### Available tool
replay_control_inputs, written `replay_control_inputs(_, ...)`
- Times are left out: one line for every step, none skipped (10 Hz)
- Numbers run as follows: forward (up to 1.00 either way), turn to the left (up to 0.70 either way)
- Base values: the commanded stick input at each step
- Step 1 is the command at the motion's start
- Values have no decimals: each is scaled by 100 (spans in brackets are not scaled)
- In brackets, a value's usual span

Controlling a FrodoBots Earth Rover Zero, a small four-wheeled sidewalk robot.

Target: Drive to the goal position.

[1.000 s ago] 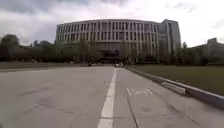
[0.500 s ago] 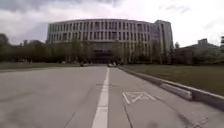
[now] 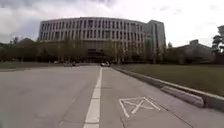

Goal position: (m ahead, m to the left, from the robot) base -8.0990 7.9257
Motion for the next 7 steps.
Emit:
replay_control_inputs(100, 0)
replay_control_inputs(100, 0)
replay_control_inputs(100, 0)
replay_control_inputs(100, 0)
replay_control_inputs(100, 0)
replay_control_inputs(100, 0)
replay_control_inputs(100, 0)
